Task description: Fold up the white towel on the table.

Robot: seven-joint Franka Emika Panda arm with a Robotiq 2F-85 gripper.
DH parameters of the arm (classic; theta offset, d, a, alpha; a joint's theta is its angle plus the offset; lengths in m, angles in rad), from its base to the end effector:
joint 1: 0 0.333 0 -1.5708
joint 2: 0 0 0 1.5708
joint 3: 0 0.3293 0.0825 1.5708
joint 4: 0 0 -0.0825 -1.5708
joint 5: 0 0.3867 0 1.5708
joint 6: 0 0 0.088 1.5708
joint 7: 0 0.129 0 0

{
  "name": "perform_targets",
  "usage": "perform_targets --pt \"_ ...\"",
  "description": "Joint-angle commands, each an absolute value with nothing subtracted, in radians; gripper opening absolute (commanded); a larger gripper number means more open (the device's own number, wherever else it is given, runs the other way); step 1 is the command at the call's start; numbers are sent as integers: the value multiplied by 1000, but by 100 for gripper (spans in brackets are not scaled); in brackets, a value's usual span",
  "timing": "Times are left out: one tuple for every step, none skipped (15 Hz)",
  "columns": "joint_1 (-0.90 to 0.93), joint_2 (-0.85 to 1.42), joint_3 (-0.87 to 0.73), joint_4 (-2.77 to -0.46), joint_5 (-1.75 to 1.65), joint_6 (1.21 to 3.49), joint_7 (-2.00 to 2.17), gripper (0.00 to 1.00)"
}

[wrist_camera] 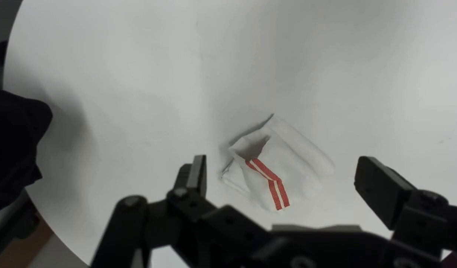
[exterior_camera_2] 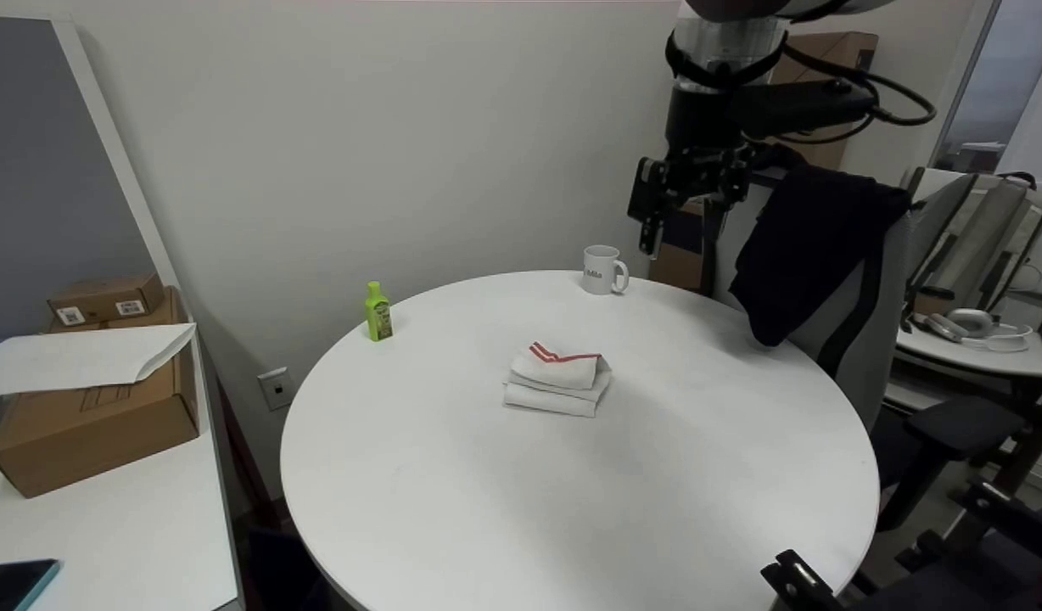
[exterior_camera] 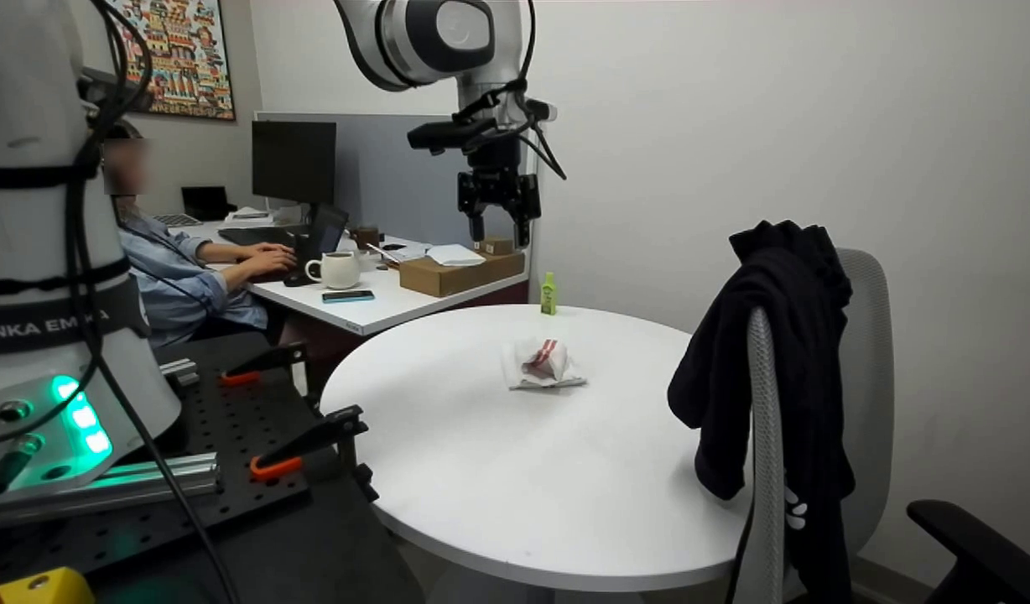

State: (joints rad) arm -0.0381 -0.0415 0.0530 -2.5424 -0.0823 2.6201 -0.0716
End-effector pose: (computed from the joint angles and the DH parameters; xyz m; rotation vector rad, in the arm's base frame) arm 0.4687 0.0079 0.2871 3.0762 0.2397 0.1817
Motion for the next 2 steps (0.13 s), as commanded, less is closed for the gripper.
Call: perform_targets --pt "-21 -36 36 -2538 -83 2617 -71 100" --pt "-21 -32 36 -2537 -83 2617 -72 100"
